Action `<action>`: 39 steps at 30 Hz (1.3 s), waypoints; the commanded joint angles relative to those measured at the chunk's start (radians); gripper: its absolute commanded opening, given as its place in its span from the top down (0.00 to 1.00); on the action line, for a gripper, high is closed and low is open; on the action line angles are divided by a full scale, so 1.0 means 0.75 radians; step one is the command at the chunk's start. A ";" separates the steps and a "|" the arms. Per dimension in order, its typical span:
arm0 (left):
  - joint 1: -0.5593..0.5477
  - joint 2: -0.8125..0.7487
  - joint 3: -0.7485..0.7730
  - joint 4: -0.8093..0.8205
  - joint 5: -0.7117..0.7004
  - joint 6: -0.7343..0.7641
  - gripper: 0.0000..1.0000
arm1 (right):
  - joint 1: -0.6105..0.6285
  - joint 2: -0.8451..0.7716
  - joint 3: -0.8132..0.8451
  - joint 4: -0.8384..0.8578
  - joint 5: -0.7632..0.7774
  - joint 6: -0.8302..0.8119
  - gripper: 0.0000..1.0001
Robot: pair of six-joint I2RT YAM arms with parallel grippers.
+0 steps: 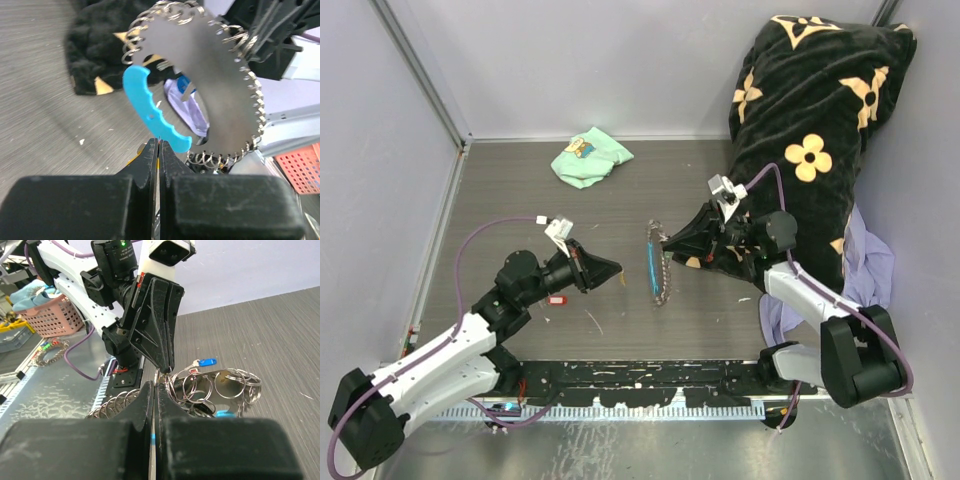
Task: Remove the keys from the keyring
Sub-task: Remove the key from the keyring, then place the key at the center of the board.
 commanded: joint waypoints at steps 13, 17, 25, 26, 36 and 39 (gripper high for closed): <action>0.171 -0.004 -0.056 0.040 -0.185 -0.065 1.00 | -0.081 -0.134 0.085 -0.276 -0.061 -0.238 0.99; 0.297 0.066 -0.049 0.106 -0.092 -0.140 1.00 | -0.087 -0.142 0.084 -0.298 -0.061 -0.257 0.99; 0.566 0.270 -0.018 0.254 0.089 -0.354 1.00 | -0.094 -0.163 0.087 -0.366 -0.059 -0.306 0.99; 0.589 0.299 -0.012 0.269 0.100 -0.378 1.00 | -0.092 -0.165 0.088 -0.381 -0.057 -0.322 0.99; 0.788 0.544 0.054 0.344 0.128 -0.510 1.00 | -0.094 -0.178 0.095 -0.429 -0.063 -0.358 0.99; 0.808 0.596 0.112 0.215 0.041 -0.480 1.00 | -0.094 -0.176 0.095 -0.432 -0.062 -0.360 0.99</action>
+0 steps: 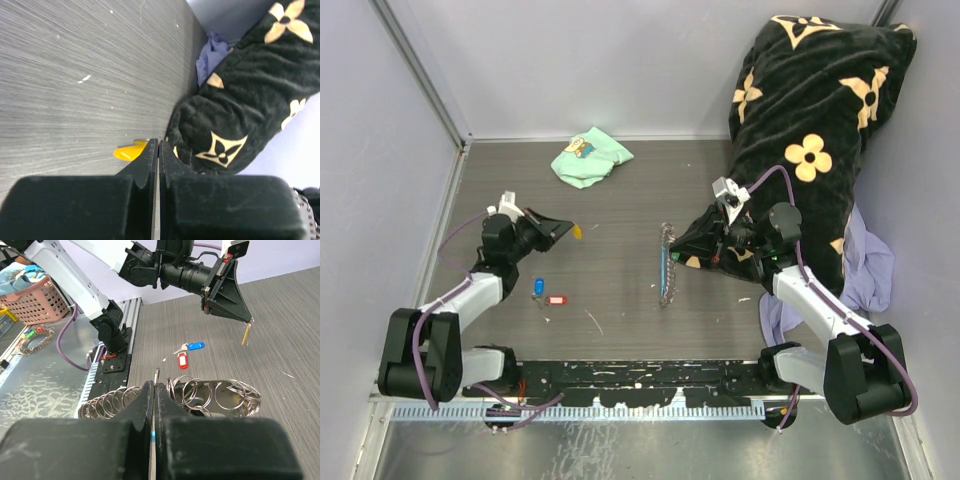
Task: Remove the keys from the keyring
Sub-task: Place the key at the center of the board.
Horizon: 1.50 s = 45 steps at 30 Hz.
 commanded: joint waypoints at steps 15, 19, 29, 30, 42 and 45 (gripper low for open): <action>0.072 -0.258 0.073 -0.765 -0.500 -0.018 0.99 | -0.003 -0.024 0.078 0.004 0.010 -0.051 0.99; 0.073 -0.458 0.054 -1.018 -0.598 -0.037 0.99 | -0.004 -0.020 0.075 -0.001 0.013 -0.056 0.99; 0.073 -0.554 0.015 -1.138 -0.574 -0.130 0.95 | -0.003 -0.027 0.075 -0.043 0.028 -0.089 0.99; 0.072 -0.541 0.015 -1.142 -0.571 -0.139 0.94 | -0.003 -0.027 0.077 -0.046 0.028 -0.091 0.99; 0.074 -0.566 0.060 -1.214 -0.583 -0.123 0.49 | -0.003 -0.016 0.080 -0.070 0.023 -0.113 0.99; 0.074 -0.671 0.047 -1.151 -0.545 -0.061 0.44 | -0.003 -0.014 0.085 -0.089 0.022 -0.126 0.99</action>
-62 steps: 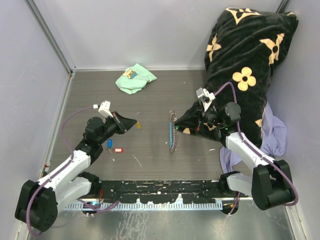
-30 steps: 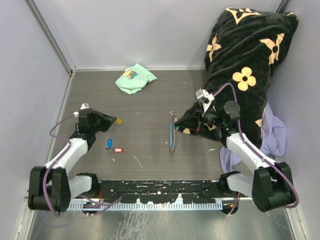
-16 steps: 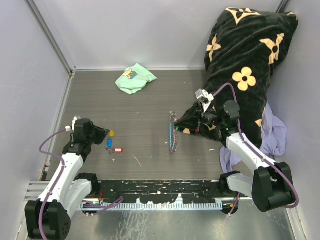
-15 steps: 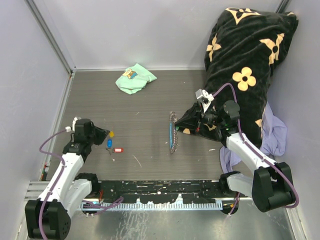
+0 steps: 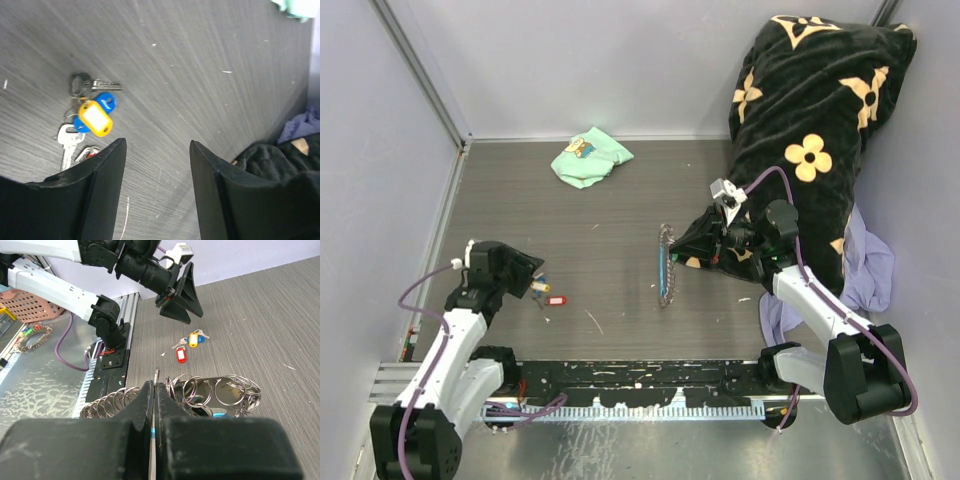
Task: Remove the keys from the keyring
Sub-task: Place the key at the center of the board.
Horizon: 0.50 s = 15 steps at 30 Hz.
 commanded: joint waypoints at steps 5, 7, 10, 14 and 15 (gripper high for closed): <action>0.008 -0.307 -0.126 0.472 0.330 0.174 0.36 | -0.004 -0.004 0.091 -0.016 0.017 -0.067 0.99; 0.008 -0.358 -0.245 0.799 0.500 0.138 0.36 | -0.004 0.000 0.097 -0.040 0.017 -0.086 0.99; 0.008 -0.391 -0.314 1.084 0.628 0.064 0.34 | -0.003 0.006 0.107 -0.090 0.018 -0.128 0.99; 0.007 -0.375 -0.261 1.064 0.734 0.069 0.32 | -0.003 0.020 0.121 -0.163 0.028 -0.199 0.99; 0.006 -0.365 -0.254 1.059 0.758 0.071 0.32 | -0.003 0.024 0.130 -0.201 0.036 -0.229 0.99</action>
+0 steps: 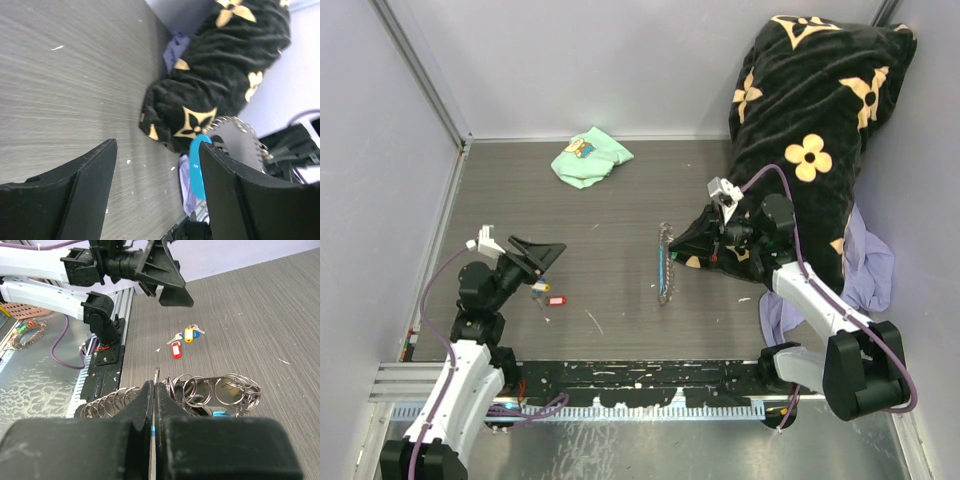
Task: Remove the keys from the keyring
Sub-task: Place the key at the center of the board, then place the keyring at the center of the board.
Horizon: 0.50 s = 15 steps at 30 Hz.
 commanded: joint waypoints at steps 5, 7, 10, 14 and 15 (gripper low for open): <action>0.006 0.033 0.057 0.234 0.253 0.022 0.32 | -0.004 0.037 0.180 -0.378 0.150 -0.345 0.99; 0.006 0.037 0.055 0.184 0.244 0.052 0.32 | -0.003 0.061 0.229 -0.507 0.234 -0.445 0.99; 0.006 0.035 0.077 0.073 0.225 0.118 0.32 | -0.001 0.109 0.309 -0.662 0.406 -0.505 0.99; 0.006 0.014 0.129 -0.081 0.221 0.223 0.31 | 0.023 0.190 0.445 -0.854 0.656 -0.596 0.99; 0.006 0.007 0.136 -0.108 0.223 0.235 0.31 | 0.030 0.212 0.472 -0.884 0.714 -0.611 0.99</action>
